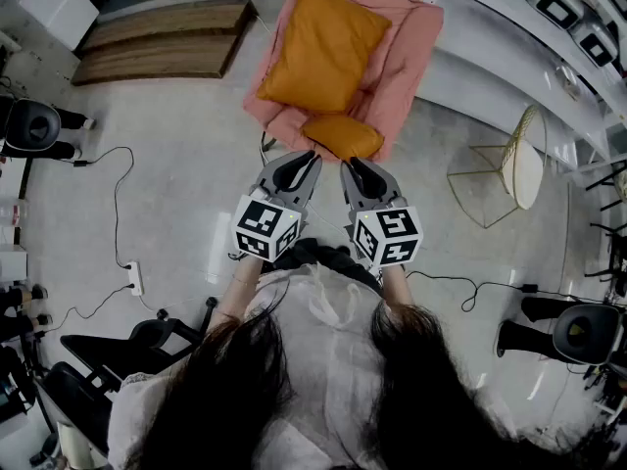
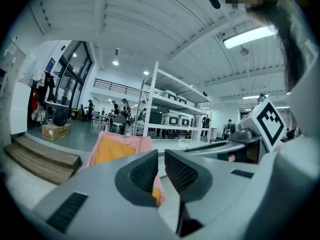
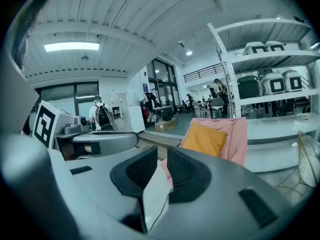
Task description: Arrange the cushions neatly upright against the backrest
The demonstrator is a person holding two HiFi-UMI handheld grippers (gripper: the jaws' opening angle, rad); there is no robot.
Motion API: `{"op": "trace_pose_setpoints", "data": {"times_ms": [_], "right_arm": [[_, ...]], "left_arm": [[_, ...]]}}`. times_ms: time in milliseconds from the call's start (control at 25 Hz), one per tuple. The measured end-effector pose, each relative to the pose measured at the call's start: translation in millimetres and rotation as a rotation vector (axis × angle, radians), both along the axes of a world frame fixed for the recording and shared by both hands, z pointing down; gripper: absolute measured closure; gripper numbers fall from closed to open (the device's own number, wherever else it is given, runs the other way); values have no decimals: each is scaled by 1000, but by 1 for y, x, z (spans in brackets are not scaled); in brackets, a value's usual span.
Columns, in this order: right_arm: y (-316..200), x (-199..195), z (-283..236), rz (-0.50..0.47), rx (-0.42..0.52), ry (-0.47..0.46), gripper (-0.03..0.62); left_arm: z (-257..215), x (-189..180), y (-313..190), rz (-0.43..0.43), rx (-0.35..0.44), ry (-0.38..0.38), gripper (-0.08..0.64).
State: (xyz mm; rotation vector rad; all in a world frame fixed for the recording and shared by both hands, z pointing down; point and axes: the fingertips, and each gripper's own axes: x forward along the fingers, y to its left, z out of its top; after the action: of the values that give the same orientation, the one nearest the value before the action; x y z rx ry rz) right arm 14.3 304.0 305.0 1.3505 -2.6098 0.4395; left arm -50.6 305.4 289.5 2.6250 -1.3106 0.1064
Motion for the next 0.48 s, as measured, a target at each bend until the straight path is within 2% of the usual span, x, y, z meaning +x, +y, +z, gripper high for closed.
{"op": "trace_pose_setpoints", "data": {"times_ms": [480], "right_arm": [[-5, -19, 4, 45, 2, -12, 520]], "left_arm": [[6, -35, -3, -4, -15, 11, 511]]}}
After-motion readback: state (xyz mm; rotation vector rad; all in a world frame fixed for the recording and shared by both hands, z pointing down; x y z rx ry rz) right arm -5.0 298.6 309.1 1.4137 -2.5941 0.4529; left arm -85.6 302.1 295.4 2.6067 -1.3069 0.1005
